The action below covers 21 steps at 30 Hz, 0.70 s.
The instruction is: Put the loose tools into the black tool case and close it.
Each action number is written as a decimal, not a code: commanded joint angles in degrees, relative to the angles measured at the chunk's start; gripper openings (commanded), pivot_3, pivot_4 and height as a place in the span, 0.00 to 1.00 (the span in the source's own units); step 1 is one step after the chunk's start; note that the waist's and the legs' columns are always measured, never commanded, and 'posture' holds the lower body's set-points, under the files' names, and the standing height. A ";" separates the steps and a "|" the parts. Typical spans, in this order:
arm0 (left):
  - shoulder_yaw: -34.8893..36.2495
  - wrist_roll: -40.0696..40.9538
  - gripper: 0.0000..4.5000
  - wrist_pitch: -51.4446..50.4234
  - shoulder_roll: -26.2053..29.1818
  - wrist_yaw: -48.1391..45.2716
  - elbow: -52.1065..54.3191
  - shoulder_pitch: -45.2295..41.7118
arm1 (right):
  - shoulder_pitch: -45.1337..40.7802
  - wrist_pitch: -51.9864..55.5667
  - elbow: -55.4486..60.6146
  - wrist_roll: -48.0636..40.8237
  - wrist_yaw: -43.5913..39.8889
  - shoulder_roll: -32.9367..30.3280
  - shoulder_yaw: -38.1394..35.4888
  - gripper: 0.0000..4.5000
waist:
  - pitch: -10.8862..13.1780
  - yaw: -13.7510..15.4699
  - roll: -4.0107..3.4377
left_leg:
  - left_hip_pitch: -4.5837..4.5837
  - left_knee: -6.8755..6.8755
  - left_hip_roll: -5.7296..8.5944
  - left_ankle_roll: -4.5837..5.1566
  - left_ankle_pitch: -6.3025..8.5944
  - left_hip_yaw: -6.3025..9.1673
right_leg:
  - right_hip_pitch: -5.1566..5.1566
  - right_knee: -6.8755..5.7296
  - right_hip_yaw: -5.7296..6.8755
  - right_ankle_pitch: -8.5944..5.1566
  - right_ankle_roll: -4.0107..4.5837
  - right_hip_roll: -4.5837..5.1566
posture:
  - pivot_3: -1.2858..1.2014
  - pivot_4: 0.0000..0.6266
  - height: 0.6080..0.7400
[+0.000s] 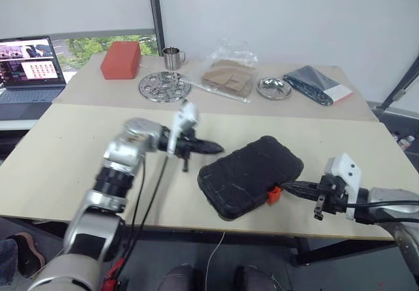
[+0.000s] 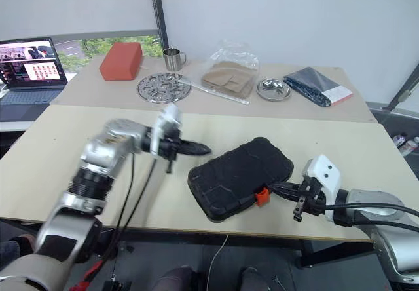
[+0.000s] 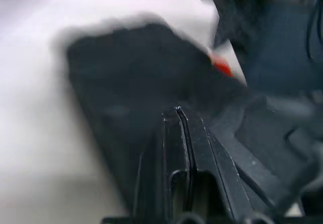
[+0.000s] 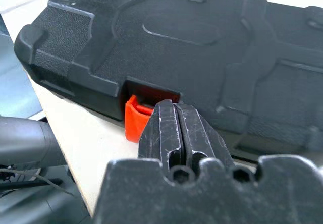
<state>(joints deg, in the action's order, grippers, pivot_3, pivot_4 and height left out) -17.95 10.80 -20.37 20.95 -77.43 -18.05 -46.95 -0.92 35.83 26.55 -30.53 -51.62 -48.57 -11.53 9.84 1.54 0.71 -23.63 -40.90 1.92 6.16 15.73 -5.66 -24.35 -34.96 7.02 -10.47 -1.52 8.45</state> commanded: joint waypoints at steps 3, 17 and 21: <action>-6.79 -9.29 0.01 12.32 -0.81 3.07 -6.13 0.38 | -0.21 0.95 1.76 2.01 2.17 0.02 4.20 0.00 | -0.16 0.59 -0.15 | 0.23 0.01 -0.03 -0.07 0.03 0.04 | 0.23 0.07 0.01 0.00 0.00 0.04 | 0.52 0.24 0.95; -5.74 -7.47 0.01 12.75 -1.19 1.58 -5.38 0.90 | 12.74 4.32 9.68 1.56 6.38 0.24 -1.06 0.00 | -0.74 0.87 -0.16 | 0.36 0.01 -0.07 -0.03 0.19 0.15 | 0.29 0.13 -0.01 -0.05 -0.09 0.27 | 0.52 0.24 0.95; -6.22 -7.62 0.01 13.14 -1.74 1.35 -5.45 0.55 | 11.36 3.20 6.92 4.71 9.21 2.18 2.63 0.00 | -0.74 0.88 -0.17 | 0.38 0.01 -0.08 -0.02 0.20 0.16 | 0.23 0.14 -0.01 -0.21 -0.35 0.26 | 0.52 0.24 0.95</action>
<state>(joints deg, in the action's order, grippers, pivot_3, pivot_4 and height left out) -21.40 5.38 -7.02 19.55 -75.27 -21.93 -47.89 11.84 40.10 34.15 -27.20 -44.13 -47.32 -9.99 9.10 2.42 0.54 -23.26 -40.89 1.85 6.14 15.93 -5.49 -24.12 -34.82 7.02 -10.68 -1.88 8.71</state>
